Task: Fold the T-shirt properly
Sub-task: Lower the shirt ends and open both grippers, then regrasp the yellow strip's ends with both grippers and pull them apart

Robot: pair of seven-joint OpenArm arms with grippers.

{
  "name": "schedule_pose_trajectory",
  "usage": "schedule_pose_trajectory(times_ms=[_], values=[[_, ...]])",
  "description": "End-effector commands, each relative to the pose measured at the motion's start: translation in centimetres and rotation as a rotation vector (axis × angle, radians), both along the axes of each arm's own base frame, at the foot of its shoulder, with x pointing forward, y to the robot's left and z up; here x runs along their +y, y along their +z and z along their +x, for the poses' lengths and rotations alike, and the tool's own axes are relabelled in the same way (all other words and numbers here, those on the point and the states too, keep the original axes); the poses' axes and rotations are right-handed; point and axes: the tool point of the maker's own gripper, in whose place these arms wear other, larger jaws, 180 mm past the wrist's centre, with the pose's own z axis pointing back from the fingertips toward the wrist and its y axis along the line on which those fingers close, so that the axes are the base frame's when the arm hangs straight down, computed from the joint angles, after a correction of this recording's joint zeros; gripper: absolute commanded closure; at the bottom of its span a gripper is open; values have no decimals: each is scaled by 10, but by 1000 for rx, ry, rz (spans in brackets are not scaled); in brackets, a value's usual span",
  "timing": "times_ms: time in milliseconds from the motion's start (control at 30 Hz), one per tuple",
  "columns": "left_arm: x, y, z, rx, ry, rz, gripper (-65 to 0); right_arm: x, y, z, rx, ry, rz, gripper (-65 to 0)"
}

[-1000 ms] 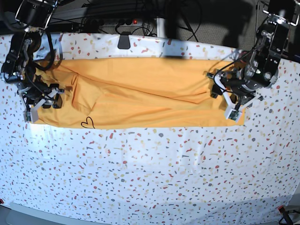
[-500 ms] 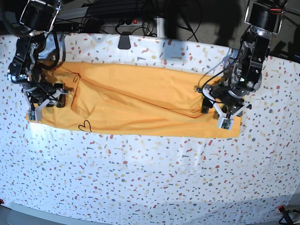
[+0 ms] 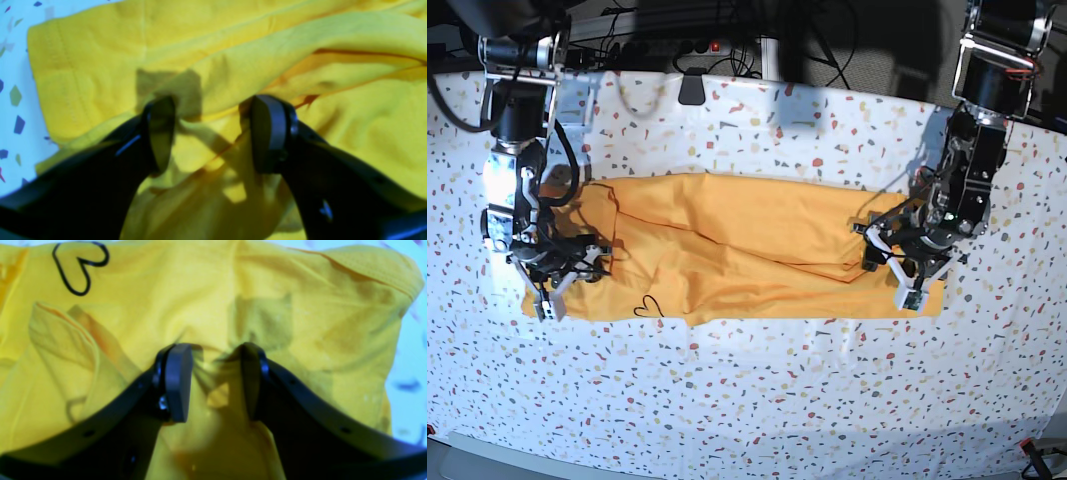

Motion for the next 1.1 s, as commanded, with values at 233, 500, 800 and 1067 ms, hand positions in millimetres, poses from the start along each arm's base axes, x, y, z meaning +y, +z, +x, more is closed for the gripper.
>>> schedule_pose_trajectory(times_ms=[233, 500, 800, 1067], values=[[9, 20, 0, 70, -4, 71, -356, -34, 32, 11, -47, -33, -86, -256], [15, 22, -2, 76, -5, 90, -356, -105, 51, -1, -50, -210, -112, -256], [7, 40, 6, 21, -22, 80, -356, -77, 89, 11, -139, -143, 71, -256], [-2, 62, 13, -48, -44, 67, -356, -17, 104, 2, -41, 53, 68, -256]])
